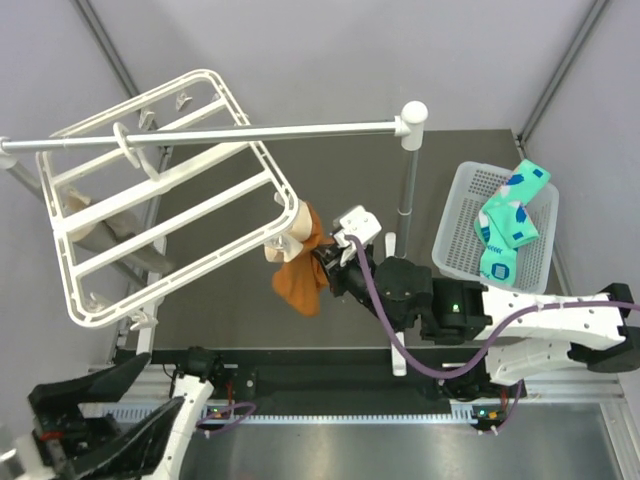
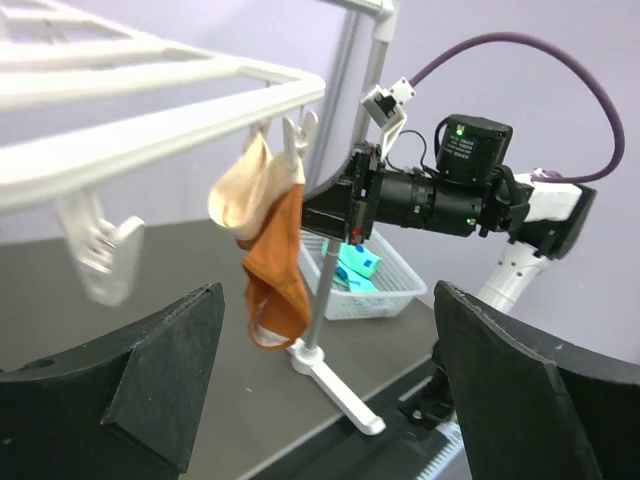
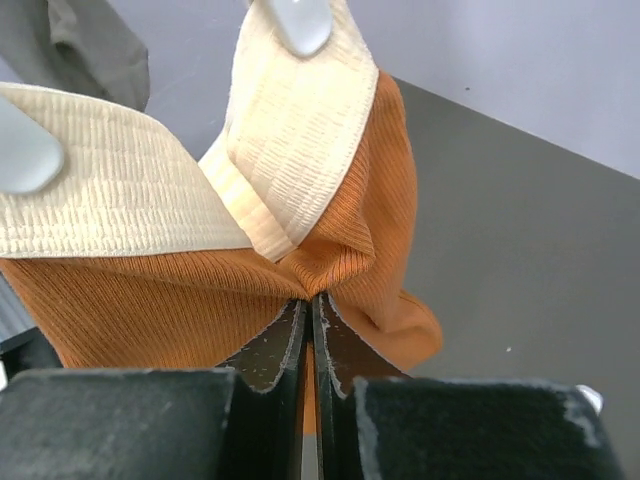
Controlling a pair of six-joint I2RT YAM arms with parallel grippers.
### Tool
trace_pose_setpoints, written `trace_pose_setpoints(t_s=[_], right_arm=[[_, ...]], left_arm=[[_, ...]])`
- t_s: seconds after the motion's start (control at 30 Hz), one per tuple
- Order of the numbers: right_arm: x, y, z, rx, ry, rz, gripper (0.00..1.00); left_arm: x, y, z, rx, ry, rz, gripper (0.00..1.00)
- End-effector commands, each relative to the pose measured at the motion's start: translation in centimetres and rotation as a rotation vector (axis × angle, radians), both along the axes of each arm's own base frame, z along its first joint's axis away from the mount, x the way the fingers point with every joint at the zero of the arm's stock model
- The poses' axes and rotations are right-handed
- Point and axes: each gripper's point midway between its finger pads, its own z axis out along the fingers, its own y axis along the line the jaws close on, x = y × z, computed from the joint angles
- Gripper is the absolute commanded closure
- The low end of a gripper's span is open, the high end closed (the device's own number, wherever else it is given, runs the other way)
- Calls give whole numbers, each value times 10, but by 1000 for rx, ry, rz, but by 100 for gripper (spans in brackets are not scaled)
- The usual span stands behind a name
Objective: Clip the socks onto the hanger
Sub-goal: Rotate the hanger.
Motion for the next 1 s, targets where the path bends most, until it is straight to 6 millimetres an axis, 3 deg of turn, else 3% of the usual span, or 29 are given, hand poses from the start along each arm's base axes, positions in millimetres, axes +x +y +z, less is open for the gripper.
trace_pose_setpoints(t_s=[0.0,0.1,0.2,0.3,0.47,0.53,0.63,0.87,0.97], right_arm=[[13,-26,19,10,-40,-43,98],[20,-35,21,7,-52,-53,94],[23,-37,24,5,-69,-33,93],[31,-42,24,5,-75,-44,92],[36,-42,22,-42,-103,-23,94],[41,-44,20,-53,-104,-38,100],[49,-49,20,-66,-110,-77,100],[65,-78,23,-105,-149,-203,100],[67,-92,26,-96,-159,-237,100]], left_arm=[[2,12,33,49,-84,101,10],[19,23,43,25,-36,176,12],[42,37,36,-8,45,276,15],[47,41,35,-12,36,303,15],[44,41,51,-32,-37,302,15],[45,52,56,-56,-41,358,15],[49,70,58,-102,-26,454,15],[73,95,46,-160,89,608,15],[83,116,36,-214,152,724,13]])
